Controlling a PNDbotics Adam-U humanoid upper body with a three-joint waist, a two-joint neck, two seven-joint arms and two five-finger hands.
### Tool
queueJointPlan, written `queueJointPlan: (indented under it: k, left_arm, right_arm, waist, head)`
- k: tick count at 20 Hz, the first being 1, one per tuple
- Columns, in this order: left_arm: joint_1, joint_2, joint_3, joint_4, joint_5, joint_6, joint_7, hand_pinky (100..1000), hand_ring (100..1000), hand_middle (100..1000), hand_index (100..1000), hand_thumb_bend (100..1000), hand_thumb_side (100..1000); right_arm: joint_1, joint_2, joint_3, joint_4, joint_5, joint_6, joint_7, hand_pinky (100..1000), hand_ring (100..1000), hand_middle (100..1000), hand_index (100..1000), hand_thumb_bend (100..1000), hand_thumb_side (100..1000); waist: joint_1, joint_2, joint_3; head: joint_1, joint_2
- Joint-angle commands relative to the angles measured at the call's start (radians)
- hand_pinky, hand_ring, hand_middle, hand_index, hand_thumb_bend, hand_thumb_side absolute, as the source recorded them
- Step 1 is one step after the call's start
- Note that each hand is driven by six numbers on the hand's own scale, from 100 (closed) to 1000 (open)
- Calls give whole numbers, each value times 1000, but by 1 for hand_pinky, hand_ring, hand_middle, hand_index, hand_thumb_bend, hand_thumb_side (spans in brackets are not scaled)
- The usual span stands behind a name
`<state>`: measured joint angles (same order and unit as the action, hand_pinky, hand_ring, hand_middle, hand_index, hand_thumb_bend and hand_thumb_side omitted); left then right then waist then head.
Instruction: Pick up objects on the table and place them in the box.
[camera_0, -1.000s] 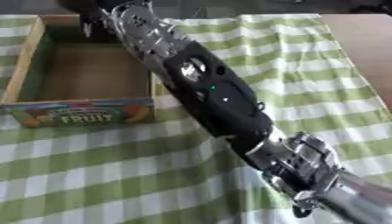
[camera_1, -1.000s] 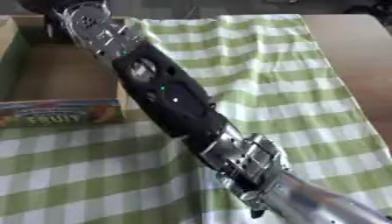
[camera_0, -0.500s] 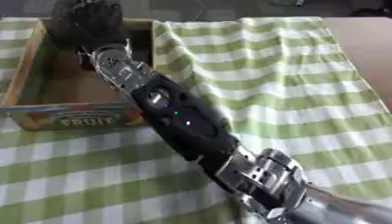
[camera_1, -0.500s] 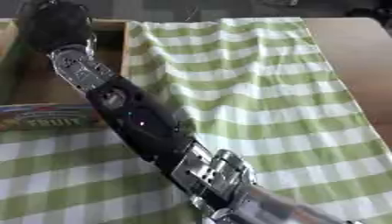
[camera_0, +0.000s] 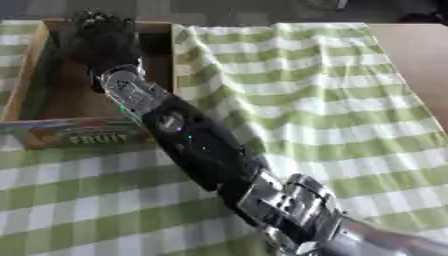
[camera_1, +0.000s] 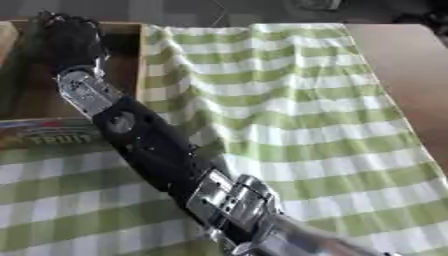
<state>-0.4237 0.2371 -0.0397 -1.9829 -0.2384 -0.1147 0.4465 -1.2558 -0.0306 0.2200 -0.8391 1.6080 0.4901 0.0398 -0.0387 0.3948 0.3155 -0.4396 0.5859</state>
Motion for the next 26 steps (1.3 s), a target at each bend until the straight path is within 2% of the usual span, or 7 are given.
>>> queueJointPlan:
  k: [1,7,12,13,17,20,26]
  left_arm:
    - [-7,17,-2,-17,0,0,-6,548,845,915,850,100,680]
    - [-4,20,1,-17,-3,0,-7,546,844,915,849,100,681]
    - [-11,21,0,-17,-3,-3,-11,547,845,915,849,100,680]
    - [-12,21,-1,-17,-3,-3,-12,546,845,915,849,100,681]
    - [-13,22,-1,-17,-2,-3,-14,546,845,916,849,100,681]
    - [-13,22,-1,-17,-2,-3,-14,546,845,916,849,100,681]
    - [-14,22,-2,-17,0,-4,-15,546,846,917,849,100,681]
  right_arm:
    - [-41,-23,-10,-6,17,13,5,604,627,477,621,100,362]
    - [-85,-56,-6,26,130,-17,98,647,713,504,641,100,390]
    - [-94,-48,19,38,323,-156,190,694,784,526,652,100,459]
    - [-93,-43,20,39,355,-189,206,702,793,528,653,100,408]
    - [-89,-31,15,39,414,-289,260,733,821,558,681,100,388]
    - [-90,-30,12,34,436,-314,276,751,831,590,723,100,394]
    - [-96,-28,5,29,448,-312,316,816,930,759,889,100,869]
  waist:
    - [4,-20,2]
    - [-4,-26,-3]
    - [-11,-23,-1]
    - [-12,-22,2]
    - [-16,-19,9]
    - [-19,-19,12]
    - [-23,-23,11]
  head:
    - [-8,-10]
    - [-9,-16]
    - [-17,-17]
    - [-20,-17]
    - [-30,-20]
    - [-33,-22]
    - [-35,-22]
